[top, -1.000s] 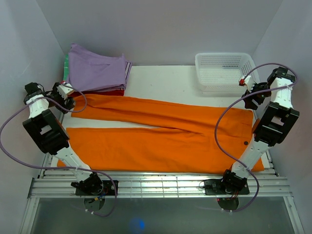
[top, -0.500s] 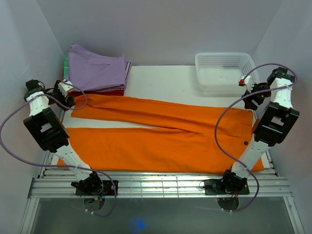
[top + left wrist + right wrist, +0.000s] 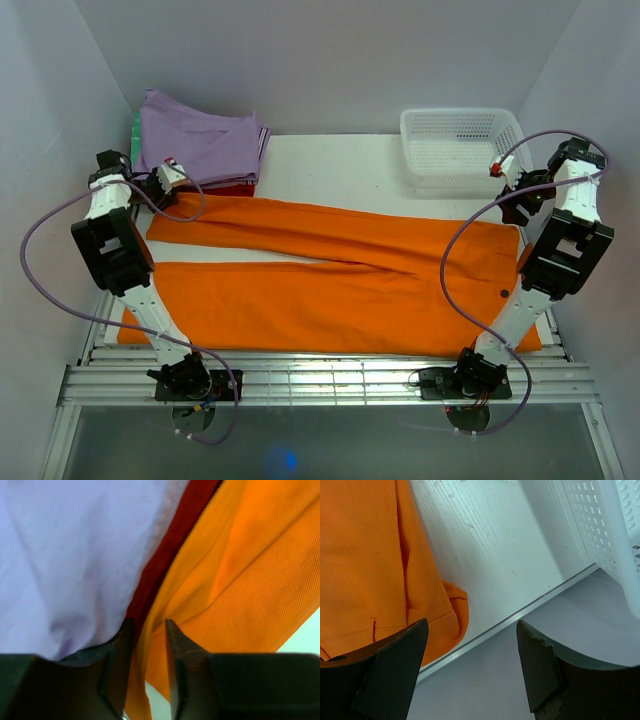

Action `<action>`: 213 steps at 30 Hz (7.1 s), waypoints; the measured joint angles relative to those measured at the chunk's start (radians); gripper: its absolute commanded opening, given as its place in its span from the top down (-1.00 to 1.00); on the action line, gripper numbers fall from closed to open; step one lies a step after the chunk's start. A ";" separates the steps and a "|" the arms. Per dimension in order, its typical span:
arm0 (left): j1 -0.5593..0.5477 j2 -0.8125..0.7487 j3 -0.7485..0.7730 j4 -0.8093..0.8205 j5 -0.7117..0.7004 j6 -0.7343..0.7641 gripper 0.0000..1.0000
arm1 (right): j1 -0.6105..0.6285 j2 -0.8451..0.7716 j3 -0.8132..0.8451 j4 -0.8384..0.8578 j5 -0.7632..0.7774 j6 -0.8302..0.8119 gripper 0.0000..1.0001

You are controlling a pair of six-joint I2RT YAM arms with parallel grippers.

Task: Fold and stack the trousers
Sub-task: Fold the trousers

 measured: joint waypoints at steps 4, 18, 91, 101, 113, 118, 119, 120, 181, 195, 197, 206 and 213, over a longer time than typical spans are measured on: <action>-0.020 -0.002 -0.026 0.002 -0.027 0.025 0.72 | 0.000 0.000 0.001 0.000 0.002 -0.011 -0.53; -0.015 -0.165 -0.275 -0.003 -0.097 0.125 0.92 | 0.050 0.117 0.094 0.006 -0.027 -0.101 -0.55; 0.265 -0.295 -0.154 -0.071 0.299 -0.278 1.00 | 0.062 -0.126 0.285 -0.284 -0.038 -0.140 0.84; 0.286 -0.396 -0.318 -0.051 0.284 -0.239 1.00 | 0.064 -0.182 0.068 -0.120 0.010 -0.114 0.85; 0.310 -0.357 -0.205 -0.262 0.285 -0.092 1.00 | 0.011 -0.170 0.014 -0.107 -0.082 -0.172 0.84; 0.426 -0.548 -0.428 -0.492 0.190 0.203 1.00 | -0.181 -0.428 -0.370 -0.140 -0.070 -0.344 0.85; 0.448 -0.587 -0.490 -0.512 0.149 0.257 1.00 | -0.212 -0.456 -0.439 -0.137 -0.047 -0.369 0.85; 0.465 -0.618 -0.554 -0.531 0.091 0.306 1.00 | -0.237 -0.476 -0.506 -0.118 -0.021 -0.388 0.84; 0.439 -0.280 -0.315 -0.448 -0.155 0.177 -0.96 | -0.250 -0.505 -0.623 -0.001 0.138 -0.347 -0.73; 0.306 -0.433 -0.445 -0.418 -0.060 -0.158 -0.40 | 0.195 -0.560 -0.658 -0.016 -0.031 0.022 -0.17; 0.309 -0.416 -0.470 -0.403 -0.077 -0.225 -0.39 | 0.336 -0.597 -0.697 0.032 -0.031 0.097 -0.18; 0.320 -0.403 -0.570 -0.288 -0.153 -0.512 -0.54 | 0.815 -0.631 -0.843 0.310 0.040 0.374 -0.22; 0.320 -0.403 -0.586 -0.205 -0.176 -0.641 -0.62 | 0.906 -0.610 -1.045 0.393 0.130 0.424 0.84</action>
